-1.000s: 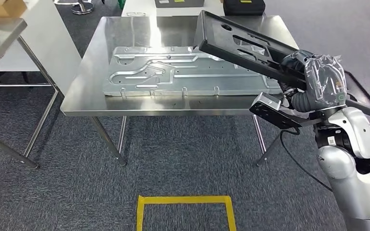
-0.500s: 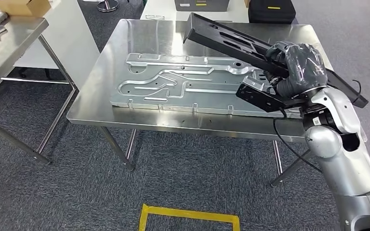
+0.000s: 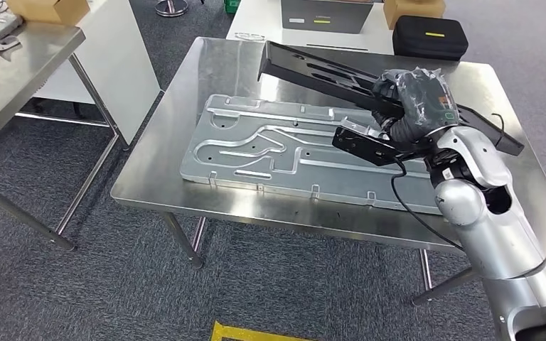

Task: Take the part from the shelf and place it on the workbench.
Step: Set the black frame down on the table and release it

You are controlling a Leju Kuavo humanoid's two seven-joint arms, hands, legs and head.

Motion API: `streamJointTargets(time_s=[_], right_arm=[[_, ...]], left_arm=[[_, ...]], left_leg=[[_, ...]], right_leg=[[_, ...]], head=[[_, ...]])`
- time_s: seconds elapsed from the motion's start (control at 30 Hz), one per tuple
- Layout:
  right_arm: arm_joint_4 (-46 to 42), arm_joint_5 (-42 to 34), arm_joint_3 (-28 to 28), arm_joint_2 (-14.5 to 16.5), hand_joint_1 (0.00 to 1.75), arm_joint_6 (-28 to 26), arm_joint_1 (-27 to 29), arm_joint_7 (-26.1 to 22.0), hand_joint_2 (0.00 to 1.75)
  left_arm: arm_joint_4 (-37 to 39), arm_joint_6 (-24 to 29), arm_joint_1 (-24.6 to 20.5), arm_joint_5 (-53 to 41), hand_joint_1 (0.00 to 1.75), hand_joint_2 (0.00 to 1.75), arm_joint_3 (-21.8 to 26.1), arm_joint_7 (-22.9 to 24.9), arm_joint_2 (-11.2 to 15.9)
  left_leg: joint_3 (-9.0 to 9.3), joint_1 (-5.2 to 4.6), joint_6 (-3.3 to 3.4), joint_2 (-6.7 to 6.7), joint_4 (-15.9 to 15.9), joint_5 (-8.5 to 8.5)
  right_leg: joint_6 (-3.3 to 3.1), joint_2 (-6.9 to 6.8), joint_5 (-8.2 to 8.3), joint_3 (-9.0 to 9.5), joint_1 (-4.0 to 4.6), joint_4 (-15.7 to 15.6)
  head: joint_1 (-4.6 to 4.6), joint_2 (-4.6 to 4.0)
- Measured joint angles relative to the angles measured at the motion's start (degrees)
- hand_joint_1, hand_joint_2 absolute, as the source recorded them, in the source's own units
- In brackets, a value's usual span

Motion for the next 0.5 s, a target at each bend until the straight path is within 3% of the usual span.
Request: streamJointTargets(time_s=[0.07, 0.1, 0.2, 0.23, 0.27, 0.33, 0.4, 0.43, 0.5], right_arm=[[0.82, 0.16, 0.51, 0.1, 1.75, 0.02, 0.13, 0.08, 1.75], [1.22, 0.21, 0.72, 0.15, 1.75, 0.06, 0.28, 0.14, 1.75], [2.08, 0.3, 1.06, 0.41, 1.75, 0.09, 0.59, 0.3, 1.75], [2.29, 0.31, 1.09, 0.5, 1.75, 0.08, 0.57, 0.33, 1.75], [2.5, 0.31, 1.1, 0.57, 1.75, 0.08, 0.58, 0.38, 1.75], [3.0, 0.25, 1.14, 0.58, 1.75, 0.1, 0.94, 0.49, 1.75], [3.55, 0.15, 1.22, 0.58, 1.75, 0.11, 1.62, 0.55, 1.75], [3.83, 0.06, 1.26, 0.59, 1.75, 0.11, 1.91, 0.57, 1.75], [4.38, -0.15, 1.31, 0.6, 1.75, 0.15, 2.24, 0.68, 1.75]], left_arm=[[0.01, -0.07, 0.04, 0.13, 0.0, 1.75, 0.01, 0.21, -0.13], [0.01, -0.1, 0.03, 0.18, 0.0, 1.75, 0.02, 0.31, -0.16], [0.0, -0.23, -0.14, 0.32, 0.0, 1.75, 0.05, 0.47, -0.01], [-0.01, -0.33, -0.16, 0.43, 0.0, 1.75, 0.05, 0.36, 0.03], [-0.01, -0.46, -0.19, 0.54, 0.0, 1.75, 0.07, 0.18, 0.08], [-0.01, -0.73, -0.2, 0.73, 0.0, 1.75, 0.14, -0.26, 0.05], [-0.01, -0.85, -0.2, 0.75, 0.0, 1.75, 0.2, -0.52, 0.06], [-0.01, -0.88, -0.17, 0.76, 0.0, 1.75, 0.21, -0.61, 0.08], [-0.01, -0.95, -0.04, 0.79, 0.0, 1.75, 0.22, -0.72, 0.14]], left_leg=[[1.02, -0.22, -0.39, -0.31, 0.35, -1.42], [1.29, -0.26, -0.67, -0.44, 0.49, -1.9], [1.89, -0.41, -1.54, -0.3, 1.08, -2.44], [1.22, -0.39, -1.86, 0.04, 2.54, -2.63], [-0.12, -0.26, -2.22, 0.41, 5.07, -3.23], [-4.63, 0.32, -3.05, 1.08, 12.1, -5.73], [-8.24, 0.87, -3.71, 1.35, 15.83, -7.48], [-8.76, 1.07, -3.92, 1.43, 14.98, -6.51], [-7.27, 1.34, -4.16, 1.53, 8.22, -0.94]], right_leg=[[-1.01, 0.28, 6.51, 0.4, 0.61, -5.58], [-1.39, 0.35, 8.05, 0.47, 0.82, -6.81], [-2.17, 0.16, 7.82, 1.63, 0.53, -7.67], [-2.43, 0.08, 7.72, 2.23, 0.29, -7.99], [-2.62, 0.03, 7.56, 2.78, 0.09, -8.26], [-2.83, -0.04, 6.98, 3.51, -0.01, -8.46], [-2.76, -0.09, 6.24, 4.17, -0.09, -8.41], [-2.66, -0.1, 5.85, 4.57, -0.17, -8.36], [-2.26, -0.07, 5.08, 5.43, -0.39, -8.22]], head=[[-0.06, 0.0], [-0.09, 0.0], [-0.16, 0.0], [-0.28, 0.0], [-0.37, 0.0], [-0.52, 0.0], [-0.51, 0.0], [-0.51, 0.0], [-0.51, 0.0]])
